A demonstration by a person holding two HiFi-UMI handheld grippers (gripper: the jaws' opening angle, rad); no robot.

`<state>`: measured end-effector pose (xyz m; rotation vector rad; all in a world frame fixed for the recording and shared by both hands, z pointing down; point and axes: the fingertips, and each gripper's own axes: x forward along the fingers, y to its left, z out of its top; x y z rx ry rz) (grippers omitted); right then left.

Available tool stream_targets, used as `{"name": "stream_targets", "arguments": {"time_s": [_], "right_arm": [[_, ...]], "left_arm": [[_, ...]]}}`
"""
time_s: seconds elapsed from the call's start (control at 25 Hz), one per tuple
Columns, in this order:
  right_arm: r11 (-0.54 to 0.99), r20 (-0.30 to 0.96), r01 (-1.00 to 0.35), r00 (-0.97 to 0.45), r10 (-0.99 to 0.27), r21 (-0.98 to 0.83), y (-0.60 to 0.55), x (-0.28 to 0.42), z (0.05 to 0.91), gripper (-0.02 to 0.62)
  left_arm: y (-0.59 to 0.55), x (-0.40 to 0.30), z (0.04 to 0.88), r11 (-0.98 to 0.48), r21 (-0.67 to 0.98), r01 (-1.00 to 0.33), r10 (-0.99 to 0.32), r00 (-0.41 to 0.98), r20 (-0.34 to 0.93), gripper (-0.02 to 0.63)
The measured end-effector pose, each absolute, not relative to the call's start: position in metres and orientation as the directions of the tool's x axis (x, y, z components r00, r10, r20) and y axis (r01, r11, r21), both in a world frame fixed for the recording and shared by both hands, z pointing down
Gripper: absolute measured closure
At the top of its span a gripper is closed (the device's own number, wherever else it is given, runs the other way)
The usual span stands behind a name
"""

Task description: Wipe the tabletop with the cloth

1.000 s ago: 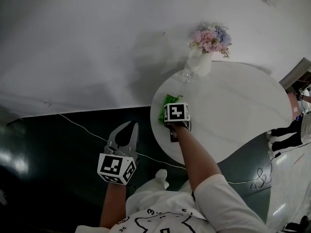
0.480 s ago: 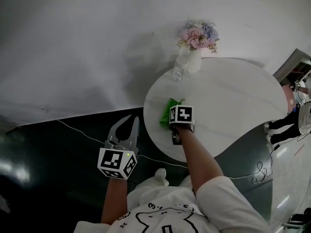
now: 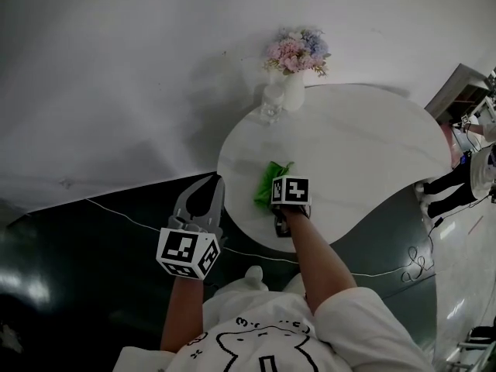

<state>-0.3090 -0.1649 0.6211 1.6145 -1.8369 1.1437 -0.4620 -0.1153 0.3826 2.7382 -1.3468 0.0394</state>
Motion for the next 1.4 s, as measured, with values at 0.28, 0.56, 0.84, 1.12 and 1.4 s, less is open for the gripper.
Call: {"name": "stream_targets", "arguments": {"time_s": [0.28, 0.56, 0.84, 1.12, 1.4], "right_arm": [[-0.055, 0.770, -0.950, -0.215, -0.601, -0.308, -0.144, -0.291, 0.622, 0.552], [-0.076, 0.765, -0.952, -0.190, -0.615, -0.298, -0.120, -0.273, 0.623, 0.552], [-0.108, 0.764, -0.945, -0.179, -0.621, -0.309, -0.100, -0.258, 0.623, 0.552], [-0.126, 0.755, -0.943, -0.163, -0.636, -0.309, -0.077, -0.244, 0.624, 0.552], [-0.135, 0.752, -0.941, -0.154, -0.641, -0.309, -0.056, -0.229, 0.625, 0.552]], "left_arm": [[-0.112, -0.438, 0.382, -0.656, 0.062, -0.752, -0.749, 0.659, 0.065, 0.586], [-0.106, -0.418, 0.383, -0.694, 0.065, -0.717, -0.714, 0.697, 0.065, 0.586], [-0.100, -0.400, 0.388, -0.723, 0.071, -0.687, -0.683, 0.726, 0.073, 0.586], [-0.096, -0.380, 0.391, -0.754, 0.073, -0.653, -0.648, 0.758, 0.077, 0.586], [-0.095, -0.361, 0.391, -0.783, 0.077, -0.618, -0.613, 0.786, 0.076, 0.586]]}}
